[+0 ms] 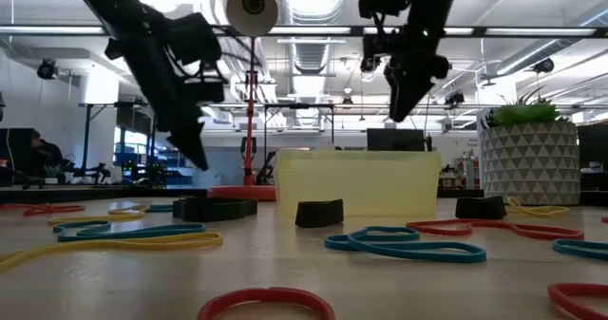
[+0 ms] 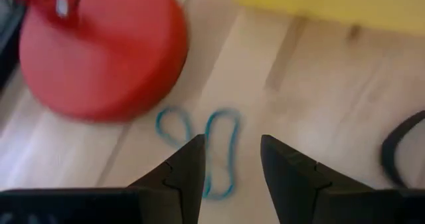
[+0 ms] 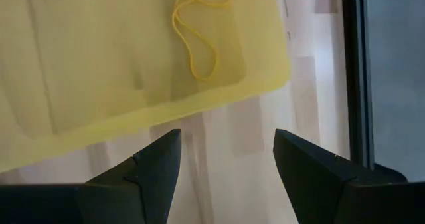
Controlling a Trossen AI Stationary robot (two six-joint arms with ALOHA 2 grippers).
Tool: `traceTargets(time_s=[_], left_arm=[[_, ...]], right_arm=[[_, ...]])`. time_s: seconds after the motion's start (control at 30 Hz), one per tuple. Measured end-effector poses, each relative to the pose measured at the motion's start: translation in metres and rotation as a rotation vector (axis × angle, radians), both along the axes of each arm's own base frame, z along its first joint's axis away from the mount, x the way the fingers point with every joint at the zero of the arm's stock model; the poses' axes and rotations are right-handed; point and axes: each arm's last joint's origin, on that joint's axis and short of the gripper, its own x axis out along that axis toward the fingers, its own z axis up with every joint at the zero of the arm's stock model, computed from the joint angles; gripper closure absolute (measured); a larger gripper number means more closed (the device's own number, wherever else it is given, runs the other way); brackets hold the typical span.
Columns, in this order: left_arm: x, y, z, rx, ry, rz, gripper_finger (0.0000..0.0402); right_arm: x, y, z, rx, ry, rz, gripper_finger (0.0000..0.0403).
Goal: Pick and place rubber bands into bin
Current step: Put the blue rubber band into the yellow bin
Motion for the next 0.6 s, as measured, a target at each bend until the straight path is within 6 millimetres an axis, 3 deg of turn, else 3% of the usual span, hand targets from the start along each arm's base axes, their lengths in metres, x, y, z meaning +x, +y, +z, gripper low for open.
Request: traceTargets(time_s=[0.33, 0.6], left_arm=[[-0.007, 0.017, -0.009, -0.094, 0.017, -0.016, 0.0272], [-0.002, 0.026, -0.039, -0.118, 0.156, 0.04, 0.0272]], right_arm=[[-0.038, -0.011, -0.026, -0.005, -0.054, -0.078, 0.0177], [-0.044, -0.01, -0.026, -0.032, -0.169, -0.094, 0.0177]])
